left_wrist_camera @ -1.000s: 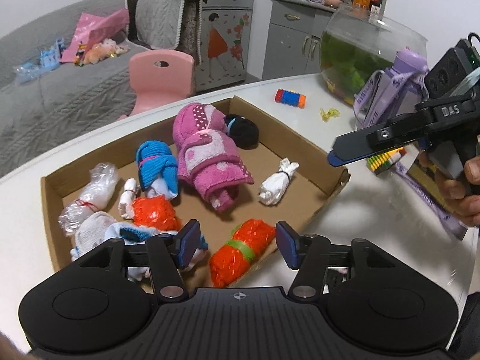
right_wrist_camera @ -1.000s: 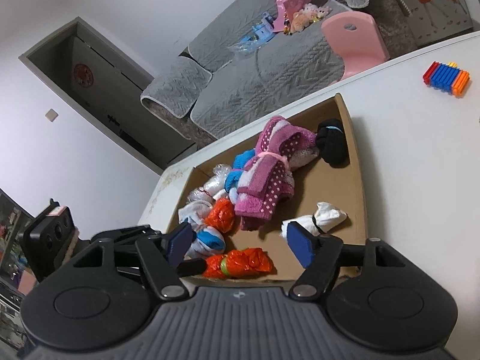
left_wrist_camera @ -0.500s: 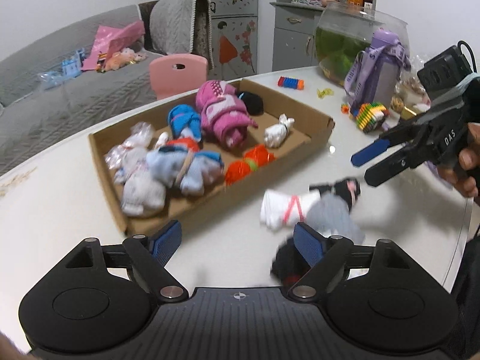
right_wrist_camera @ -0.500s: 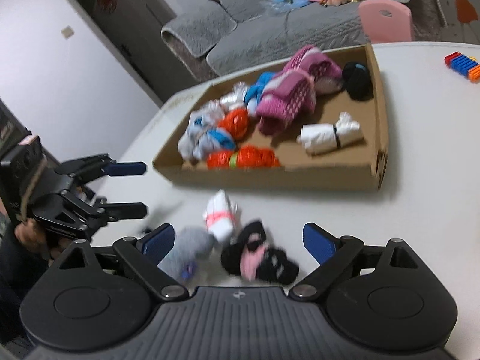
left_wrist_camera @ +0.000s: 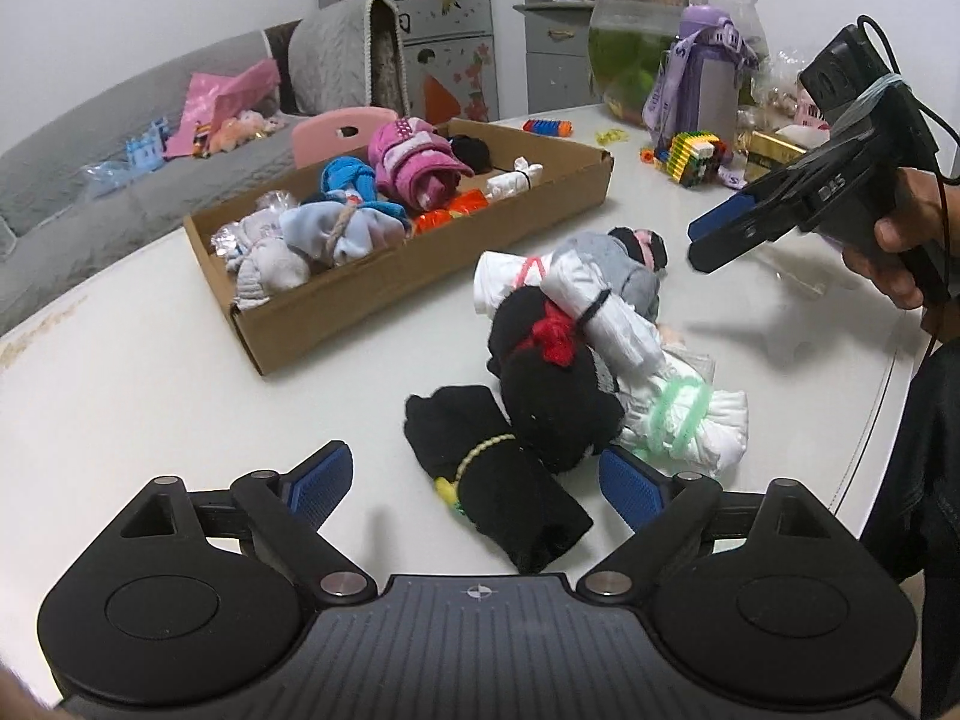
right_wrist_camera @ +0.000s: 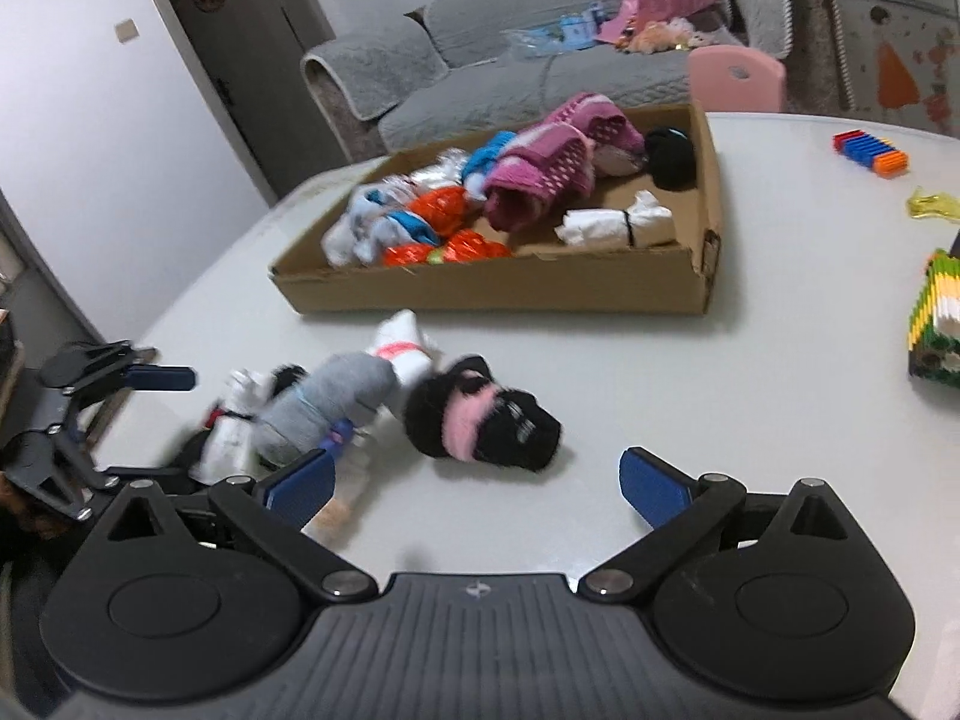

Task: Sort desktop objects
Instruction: 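Grasp the black sock with the left tool while the right tool grasps the pink-striped black sock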

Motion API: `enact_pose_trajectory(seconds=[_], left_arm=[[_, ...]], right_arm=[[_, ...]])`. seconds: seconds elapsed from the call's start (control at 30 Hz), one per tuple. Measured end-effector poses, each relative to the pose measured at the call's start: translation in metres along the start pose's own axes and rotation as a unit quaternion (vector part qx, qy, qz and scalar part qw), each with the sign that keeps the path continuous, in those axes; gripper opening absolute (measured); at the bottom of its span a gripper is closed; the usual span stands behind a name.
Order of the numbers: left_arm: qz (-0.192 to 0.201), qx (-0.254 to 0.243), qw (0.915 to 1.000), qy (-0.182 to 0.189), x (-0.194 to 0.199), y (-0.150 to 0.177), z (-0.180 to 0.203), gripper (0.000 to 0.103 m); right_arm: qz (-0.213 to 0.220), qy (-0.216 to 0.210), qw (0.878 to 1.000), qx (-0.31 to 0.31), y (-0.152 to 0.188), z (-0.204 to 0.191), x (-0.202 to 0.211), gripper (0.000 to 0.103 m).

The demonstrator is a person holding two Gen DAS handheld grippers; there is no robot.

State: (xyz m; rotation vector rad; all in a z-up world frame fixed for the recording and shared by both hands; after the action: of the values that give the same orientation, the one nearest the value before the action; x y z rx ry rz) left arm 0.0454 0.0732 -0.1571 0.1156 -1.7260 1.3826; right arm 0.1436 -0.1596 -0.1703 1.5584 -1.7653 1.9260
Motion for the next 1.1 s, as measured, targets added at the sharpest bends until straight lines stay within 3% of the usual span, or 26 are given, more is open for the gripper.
enact_pose_trajectory(seconds=[0.23,0.47,0.83,0.9,0.93,0.97,1.0,1.03,1.1], left_arm=[[-0.001,-0.021,0.9997,-0.014,-0.015,0.003,0.002,0.093],[-0.002,-0.03,0.9995,-0.012,-0.025,0.003,-0.006,0.097],[0.003,-0.014,0.9995,-0.027,-0.026,0.001,-0.023,0.096],[0.003,-0.008,0.9997,-0.022,-0.026,0.0,-0.024,0.089],[0.005,-0.002,1.0,-0.005,-0.025,0.0,-0.025,0.076],[0.005,0.009,0.9998,0.017,-0.025,-0.001,-0.026,0.056],[0.005,0.026,0.9989,0.038,-0.025,-0.002,-0.029,0.052],[0.008,0.035,0.9981,0.051,-0.025,-0.002,-0.031,0.046],[0.008,0.039,0.9977,0.056,-0.024,-0.002,-0.032,0.045]], right_arm=[[0.011,0.062,0.997,0.033,0.005,-0.014,-0.017,0.102],[0.023,0.085,0.995,0.038,0.0,-0.027,-0.029,0.103],[0.042,0.118,0.991,0.056,0.0,-0.039,-0.039,0.103],[0.048,0.125,0.989,0.059,0.0,-0.039,-0.039,0.097],[0.053,0.133,0.988,0.063,-0.001,-0.04,-0.039,0.083],[0.058,0.139,0.986,0.066,-0.002,-0.04,-0.037,0.063],[0.062,0.138,0.986,0.063,-0.003,-0.04,-0.035,0.052],[0.06,0.137,0.987,0.059,-0.003,-0.039,-0.035,0.051],[0.063,0.14,0.986,0.062,-0.002,-0.039,-0.035,0.051]])
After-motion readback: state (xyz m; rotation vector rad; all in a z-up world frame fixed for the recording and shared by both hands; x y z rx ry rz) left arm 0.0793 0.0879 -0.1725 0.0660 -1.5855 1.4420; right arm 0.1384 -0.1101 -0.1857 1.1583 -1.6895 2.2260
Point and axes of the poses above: each gripper's, at about its wrist camera, not at the fingertips, and x roughly against the way its jaws point, z to its right, y to its underside, the point moved 4 cm from there along -x, roughly the way its jaws point, and after that the axes turned 10 degrees about y, right-handed, at the moved point
